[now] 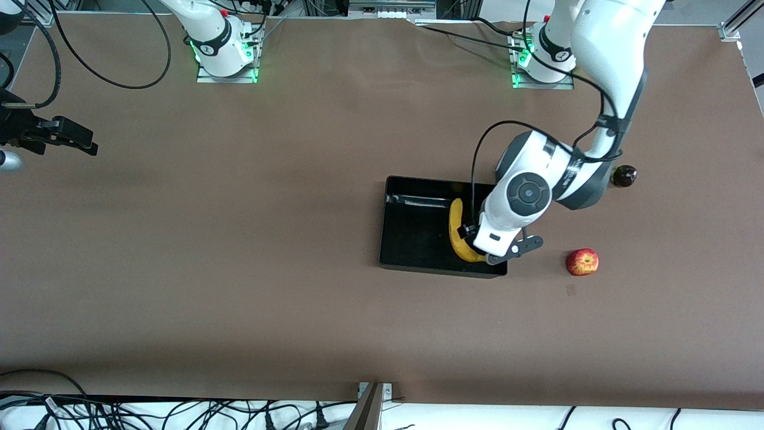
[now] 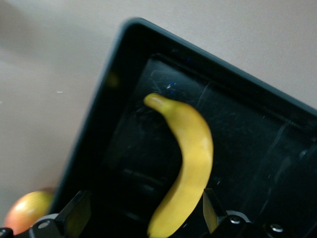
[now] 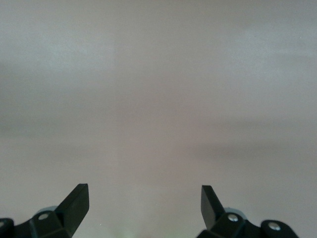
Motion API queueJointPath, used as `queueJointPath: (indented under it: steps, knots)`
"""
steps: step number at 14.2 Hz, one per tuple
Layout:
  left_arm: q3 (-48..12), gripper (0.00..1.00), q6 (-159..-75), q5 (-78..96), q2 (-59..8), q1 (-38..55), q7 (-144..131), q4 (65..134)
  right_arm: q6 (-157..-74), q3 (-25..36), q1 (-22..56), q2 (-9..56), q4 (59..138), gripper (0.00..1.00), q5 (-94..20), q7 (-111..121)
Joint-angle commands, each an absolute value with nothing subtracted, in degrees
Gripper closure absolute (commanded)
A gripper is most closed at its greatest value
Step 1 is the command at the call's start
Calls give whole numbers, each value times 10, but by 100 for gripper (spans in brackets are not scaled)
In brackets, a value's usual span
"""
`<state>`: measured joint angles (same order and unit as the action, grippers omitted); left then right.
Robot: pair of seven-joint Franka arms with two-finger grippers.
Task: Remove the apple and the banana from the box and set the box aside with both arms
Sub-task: 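Move the left gripper back into the tray over the banana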
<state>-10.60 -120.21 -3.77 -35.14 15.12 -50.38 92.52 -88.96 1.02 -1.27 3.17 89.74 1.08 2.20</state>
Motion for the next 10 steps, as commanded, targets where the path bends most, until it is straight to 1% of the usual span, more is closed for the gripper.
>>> queueJointPath:
  steps: [1,3,5,7,10]
  knots:
    - [-98,0,-1244,-34,-390,172,-540,908,-883,9,-14,33,889,0,16,29]
    - [-98,0,-1275,-33,-395,173,-542,914,-883,9,-14,33,889,0,16,29]
    - [-98,0,-1281,-34,-410,174,-558,914,-883,9,-14,33,889,0,16,29]
    - [-98,0,-1314,-35,-418,174,-565,917,-883,9,-14,33,889,0,16,29]
    - [-98,0,-1336,-36,-437,177,-578,917,-883,9,-14,33,889,0,16,29]
